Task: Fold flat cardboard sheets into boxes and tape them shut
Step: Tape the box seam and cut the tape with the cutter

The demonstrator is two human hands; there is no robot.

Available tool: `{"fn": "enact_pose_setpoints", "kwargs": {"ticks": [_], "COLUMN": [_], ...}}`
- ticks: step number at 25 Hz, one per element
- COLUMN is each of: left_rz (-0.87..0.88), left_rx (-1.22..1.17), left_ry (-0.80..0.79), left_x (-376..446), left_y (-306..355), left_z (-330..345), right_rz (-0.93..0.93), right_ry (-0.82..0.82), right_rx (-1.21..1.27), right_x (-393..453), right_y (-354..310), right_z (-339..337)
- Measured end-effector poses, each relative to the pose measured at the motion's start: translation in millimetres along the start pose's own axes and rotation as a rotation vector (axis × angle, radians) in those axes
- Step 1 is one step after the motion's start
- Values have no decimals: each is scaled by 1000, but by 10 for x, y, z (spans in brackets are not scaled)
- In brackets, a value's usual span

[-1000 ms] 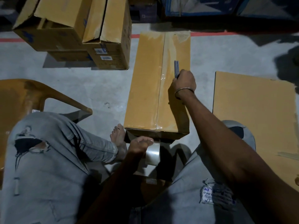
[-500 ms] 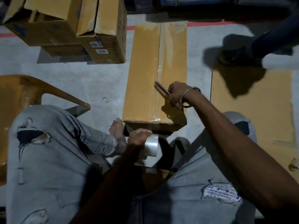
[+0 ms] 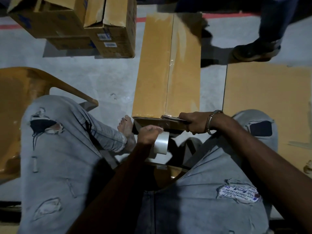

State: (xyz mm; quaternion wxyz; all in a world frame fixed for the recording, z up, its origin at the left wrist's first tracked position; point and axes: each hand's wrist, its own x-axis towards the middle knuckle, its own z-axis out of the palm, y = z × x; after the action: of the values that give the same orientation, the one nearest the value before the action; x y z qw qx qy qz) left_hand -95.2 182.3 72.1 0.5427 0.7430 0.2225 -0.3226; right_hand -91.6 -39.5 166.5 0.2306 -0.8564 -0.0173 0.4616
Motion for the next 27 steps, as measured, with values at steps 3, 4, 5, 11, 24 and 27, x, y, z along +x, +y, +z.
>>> {"fn": "enact_pose_setpoints", "kwargs": {"ticks": [3, 4, 5, 11, 24, 27], "left_rz": [-13, -14, -12, 6, -21, -39], "left_rx": [16, 9, 1, -28, -65, -60], "left_ry": [-6, -7, -10, -35, -30, -36], "left_x": [14, 1, -10, -38, -31, -50], "left_y": [-15, -6, 6, 27, 32, 46], "left_z": [0, -1, -2, -24, -16, -22], "right_rz": [-20, -28, -37, -40, -47, -5], "right_ry": [43, 68, 102, 265, 250, 235], "right_rx": [-35, -51, -81, -257, -383, -403], "right_x": [43, 47, 39, -53, -30, -76], "right_y": [-72, -96, -112, -144, -204, -236], "right_z": [81, 102, 118, 294, 382, 384]}}
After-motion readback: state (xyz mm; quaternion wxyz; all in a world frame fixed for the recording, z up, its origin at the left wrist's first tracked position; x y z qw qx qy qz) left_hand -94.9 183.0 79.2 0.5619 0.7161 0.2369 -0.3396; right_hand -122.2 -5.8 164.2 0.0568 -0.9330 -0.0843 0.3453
